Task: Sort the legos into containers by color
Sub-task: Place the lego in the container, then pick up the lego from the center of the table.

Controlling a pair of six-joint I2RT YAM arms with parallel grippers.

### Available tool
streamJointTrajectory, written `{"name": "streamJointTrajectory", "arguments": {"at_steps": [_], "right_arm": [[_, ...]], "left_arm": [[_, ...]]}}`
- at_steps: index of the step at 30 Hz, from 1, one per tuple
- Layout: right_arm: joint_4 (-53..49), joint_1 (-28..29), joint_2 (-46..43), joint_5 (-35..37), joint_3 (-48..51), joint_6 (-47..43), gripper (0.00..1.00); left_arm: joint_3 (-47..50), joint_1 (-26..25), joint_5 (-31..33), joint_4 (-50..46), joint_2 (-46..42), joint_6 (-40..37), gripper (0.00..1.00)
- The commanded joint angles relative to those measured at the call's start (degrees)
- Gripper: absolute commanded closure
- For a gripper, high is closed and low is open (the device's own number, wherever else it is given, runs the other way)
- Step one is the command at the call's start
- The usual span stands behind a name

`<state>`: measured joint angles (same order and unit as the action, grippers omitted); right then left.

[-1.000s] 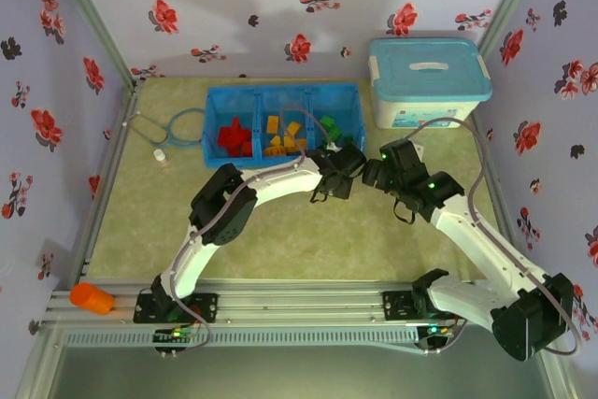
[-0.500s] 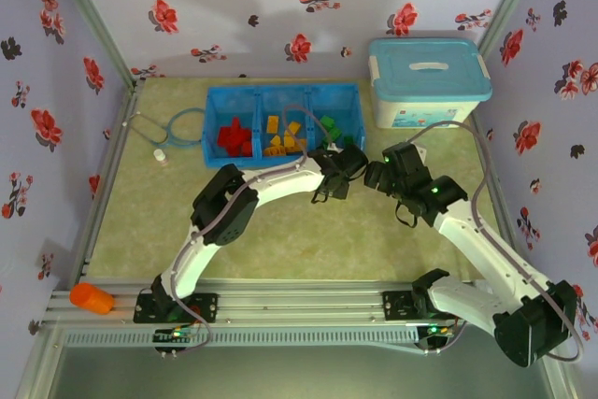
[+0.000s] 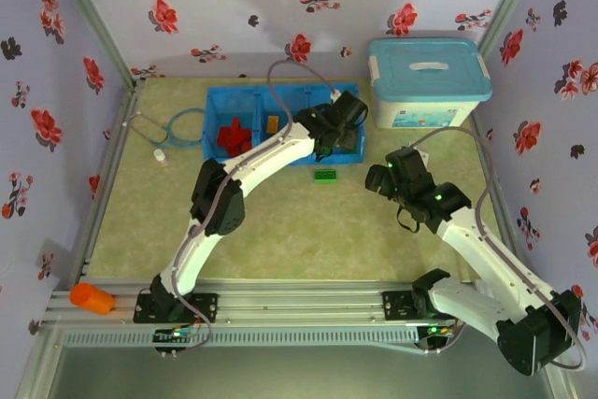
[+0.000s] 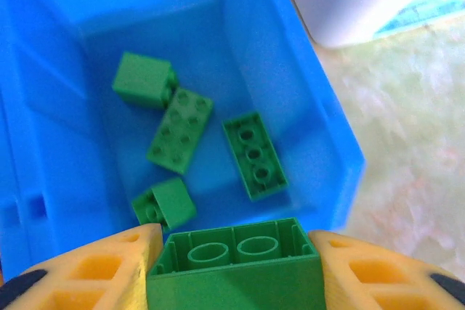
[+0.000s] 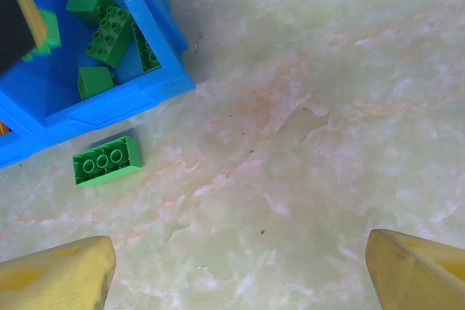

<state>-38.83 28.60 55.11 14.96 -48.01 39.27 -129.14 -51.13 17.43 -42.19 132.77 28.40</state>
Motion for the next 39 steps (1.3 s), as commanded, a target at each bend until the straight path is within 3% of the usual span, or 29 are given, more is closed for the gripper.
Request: {"name": "streamJointTrajectory", "arguments": {"at_steps": [1, 4, 6, 8, 13, 23, 31, 39], "right_arm": [[-0.49, -0.12, -0.71, -0.32, 0.89, 1.17, 0.1], [0.18, -0.12, -1.01, -1.5, 1.37, 1.16, 0.1], [0.99, -0.12, -1.46, -2.36, 1.77, 0.98, 0.1], [1.4, -0.12, -1.53, -2.57, 2.17, 0.99, 0.1], [2.34, -0.06, -1.12, -3.22, 2.92, 0.49, 0.1], [6.65, 2.92, 5.55, -4.59, 2.08, -2.87, 0.09], [10.64, 7.23, 21.96, -4.74, -4.16, -5.3, 0.05], [11.05, 9.01, 40.03, -5.42, -16.94, -5.91, 0.01]], "left_arm": [[-4.77, 1.64, -0.11, -3.68, 5.49, -3.29, 0.64], [-8.2, 2.81, -0.15, -3.95, 7.7, -4.45, 0.56], [-9.22, 3.32, -0.11, -3.88, 7.7, -4.9, 0.31], [-9.04, 3.19, -0.69, -3.3, 6.16, -6.26, 0.2], [-4.0, 1.67, -0.82, -2.3, -2.72, -4.88, 0.19], [25.07, -1.57, -0.91, 10.55, -30.65, -3.11, 0.2], [52.88, -0.48, 2.7, 14.17, -52.39, -0.98, 0.21], [73.99, 1.96, 6.01, 8.77, -71.73, 6.4, 0.22]]}}
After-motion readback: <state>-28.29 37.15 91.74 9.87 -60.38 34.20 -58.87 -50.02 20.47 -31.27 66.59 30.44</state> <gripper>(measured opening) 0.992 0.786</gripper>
